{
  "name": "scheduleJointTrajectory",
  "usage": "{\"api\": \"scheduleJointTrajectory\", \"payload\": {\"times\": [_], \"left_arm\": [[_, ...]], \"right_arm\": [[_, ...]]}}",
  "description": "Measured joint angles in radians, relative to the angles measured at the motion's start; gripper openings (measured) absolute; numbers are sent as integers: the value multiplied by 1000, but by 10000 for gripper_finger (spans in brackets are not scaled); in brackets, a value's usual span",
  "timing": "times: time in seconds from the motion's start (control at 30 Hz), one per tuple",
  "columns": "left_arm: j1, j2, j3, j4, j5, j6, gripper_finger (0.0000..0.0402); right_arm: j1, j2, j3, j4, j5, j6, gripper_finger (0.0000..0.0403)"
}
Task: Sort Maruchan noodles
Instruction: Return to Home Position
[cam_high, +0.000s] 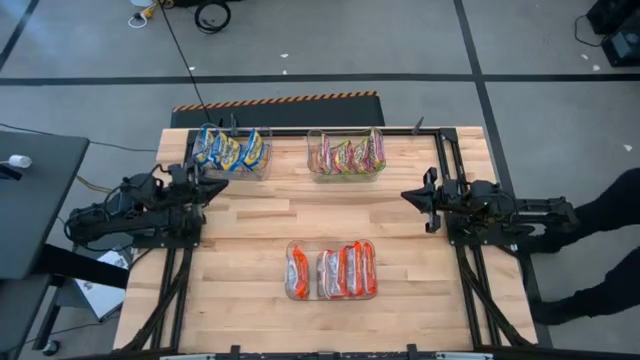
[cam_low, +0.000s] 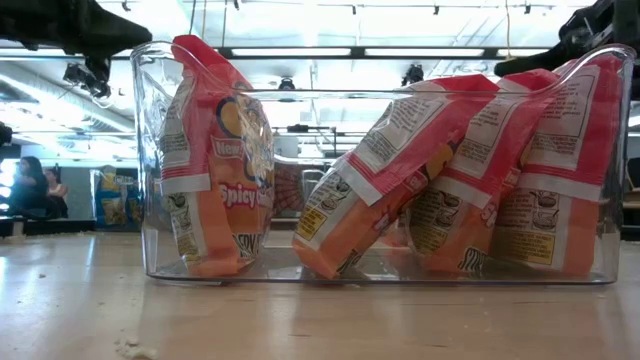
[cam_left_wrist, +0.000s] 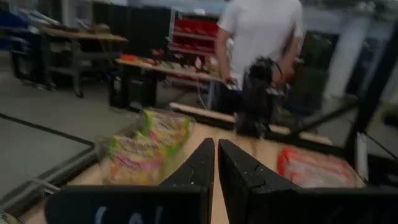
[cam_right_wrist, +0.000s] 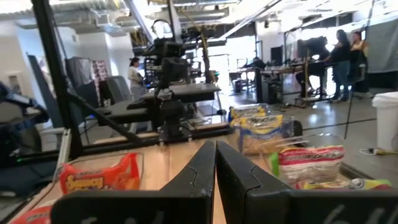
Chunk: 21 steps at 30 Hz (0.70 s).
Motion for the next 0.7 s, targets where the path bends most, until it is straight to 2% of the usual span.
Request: {"api": "scheduleJointTrajectory", "payload": {"times": [0.27,0.43,0.53,0.7], "left_arm": [[-1,2,0,-77,61,36,27],[-2,3,0,-55,109,105,27],[-1,3,-7,14,94,134,27],[-1,3,-133,306,121,186,27]], "right_arm": [[36,2,0,-46,71,-14,19],[36,2,0,-21,3,-16,19],[37,2,0,-24,-1,-7,19],[37,2,0,-24,3,-9,19]]}}
